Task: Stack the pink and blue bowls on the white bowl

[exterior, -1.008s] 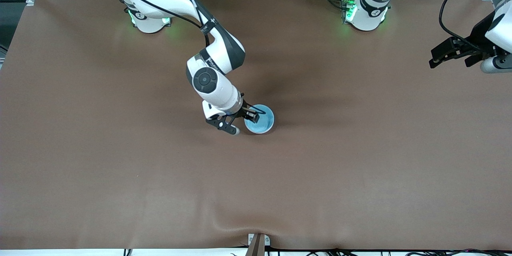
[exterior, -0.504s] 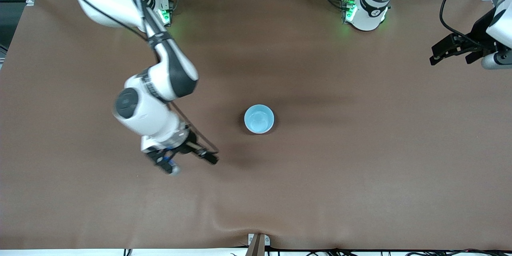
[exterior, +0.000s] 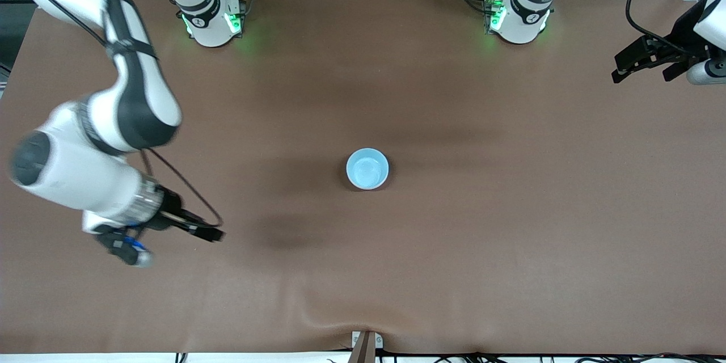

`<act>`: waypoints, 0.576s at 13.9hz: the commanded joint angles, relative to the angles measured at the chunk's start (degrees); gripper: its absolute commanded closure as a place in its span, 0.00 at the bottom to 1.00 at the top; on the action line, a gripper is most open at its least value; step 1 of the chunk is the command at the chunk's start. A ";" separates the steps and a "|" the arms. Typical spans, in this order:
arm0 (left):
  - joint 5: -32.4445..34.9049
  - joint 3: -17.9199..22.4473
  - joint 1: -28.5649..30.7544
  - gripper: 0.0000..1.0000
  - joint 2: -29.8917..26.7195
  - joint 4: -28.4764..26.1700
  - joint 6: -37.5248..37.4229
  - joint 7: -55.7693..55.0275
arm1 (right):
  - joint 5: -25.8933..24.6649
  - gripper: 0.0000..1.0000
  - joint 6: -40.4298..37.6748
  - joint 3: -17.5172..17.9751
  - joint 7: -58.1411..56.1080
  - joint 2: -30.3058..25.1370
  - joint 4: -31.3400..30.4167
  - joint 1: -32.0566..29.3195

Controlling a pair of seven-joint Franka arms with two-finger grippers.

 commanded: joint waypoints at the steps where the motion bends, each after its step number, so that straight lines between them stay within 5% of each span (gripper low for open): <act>1: 1.42 -0.31 0.10 0.00 -1.88 -1.70 0.01 1.28 | -4.23 0.00 -10.95 1.56 -2.18 -2.92 3.88 -1.68; 5: 1.33 -0.40 0.19 0.00 -2.24 -1.87 0.36 1.37 | -3.97 0.00 -20.73 3.58 -9.54 -9.51 5.22 -7.65; 8: 1.33 -0.40 0.10 0.00 -2.24 -2.49 0.89 1.37 | -5.11 0.00 -28.11 1.66 -21.15 -16.62 4.43 -8.28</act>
